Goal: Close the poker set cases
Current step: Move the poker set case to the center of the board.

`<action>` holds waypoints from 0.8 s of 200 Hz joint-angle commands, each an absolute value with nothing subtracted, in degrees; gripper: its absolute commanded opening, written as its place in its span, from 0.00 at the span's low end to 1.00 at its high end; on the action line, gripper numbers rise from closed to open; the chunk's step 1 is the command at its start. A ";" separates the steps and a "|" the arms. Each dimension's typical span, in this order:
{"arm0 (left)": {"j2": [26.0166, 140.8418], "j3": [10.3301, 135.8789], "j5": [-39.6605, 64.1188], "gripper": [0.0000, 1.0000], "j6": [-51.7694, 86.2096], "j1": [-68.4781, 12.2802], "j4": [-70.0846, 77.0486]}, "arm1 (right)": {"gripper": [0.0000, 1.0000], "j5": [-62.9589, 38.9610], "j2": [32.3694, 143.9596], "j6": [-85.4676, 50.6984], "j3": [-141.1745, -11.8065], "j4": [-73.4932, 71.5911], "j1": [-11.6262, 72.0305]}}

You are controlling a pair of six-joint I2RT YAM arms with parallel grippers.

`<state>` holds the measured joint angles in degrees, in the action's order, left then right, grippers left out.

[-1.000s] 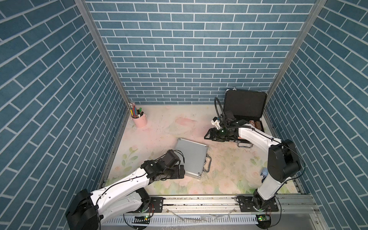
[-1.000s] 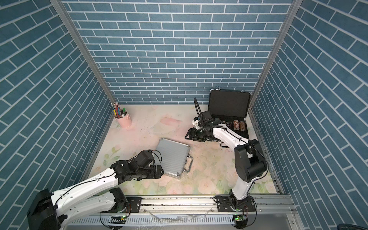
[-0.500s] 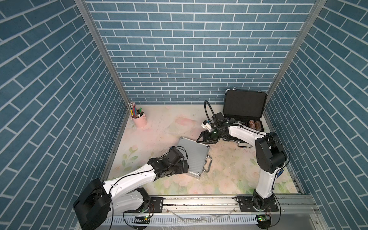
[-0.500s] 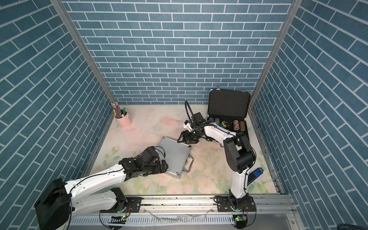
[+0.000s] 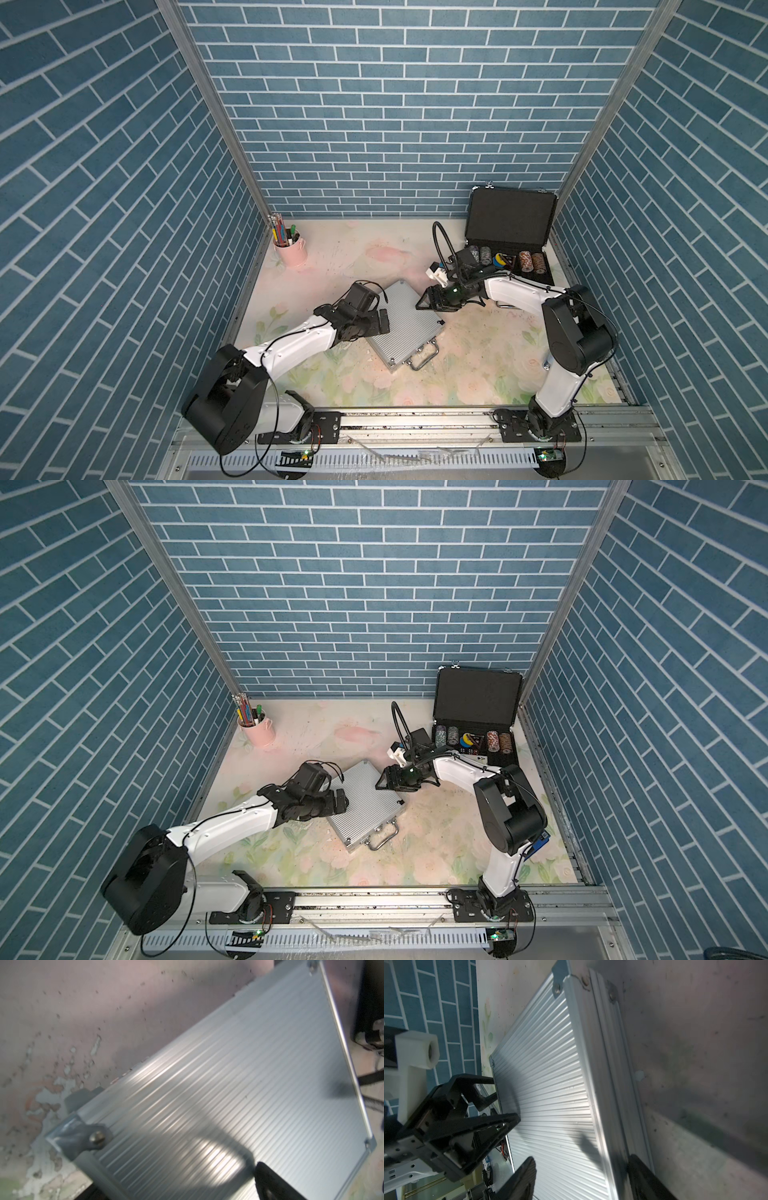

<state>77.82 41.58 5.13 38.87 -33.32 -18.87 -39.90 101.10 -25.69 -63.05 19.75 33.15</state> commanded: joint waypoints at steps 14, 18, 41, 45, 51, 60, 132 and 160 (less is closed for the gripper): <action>84.72 47.10 8.17 1.00 29.19 -32.30 -15.49 | 0.70 -45.55 98.98 -38.69 -56.93 11.87 40.16; 85.37 47.60 8.46 1.00 28.75 -32.19 -15.47 | 0.70 -45.20 98.94 -39.54 -56.64 10.80 40.68; 87.66 50.06 9.57 1.00 26.71 -31.43 -16.87 | 0.70 -44.18 98.88 -43.52 -55.75 6.42 42.93; 87.79 50.36 9.71 1.00 26.33 -31.27 -17.23 | 0.70 -43.99 98.81 -43.79 -55.72 6.04 43.12; 87.81 50.80 9.67 1.00 25.62 -30.97 -18.11 | 0.70 -43.40 98.51 -43.79 -55.59 6.17 43.20; 87.60 51.39 9.66 1.00 24.33 -30.37 -20.05 | 0.70 -41.89 97.89 -42.93 -55.59 7.47 42.98; 74.19 48.22 9.66 1.00 20.13 -21.21 -33.61 | 0.70 -34.54 100.07 -36.03 -58.50 15.28 38.52; 69.84 48.79 10.20 1.00 20.07 -17.60 -36.72 | 0.68 -35.50 102.14 -37.51 -59.67 11.49 40.52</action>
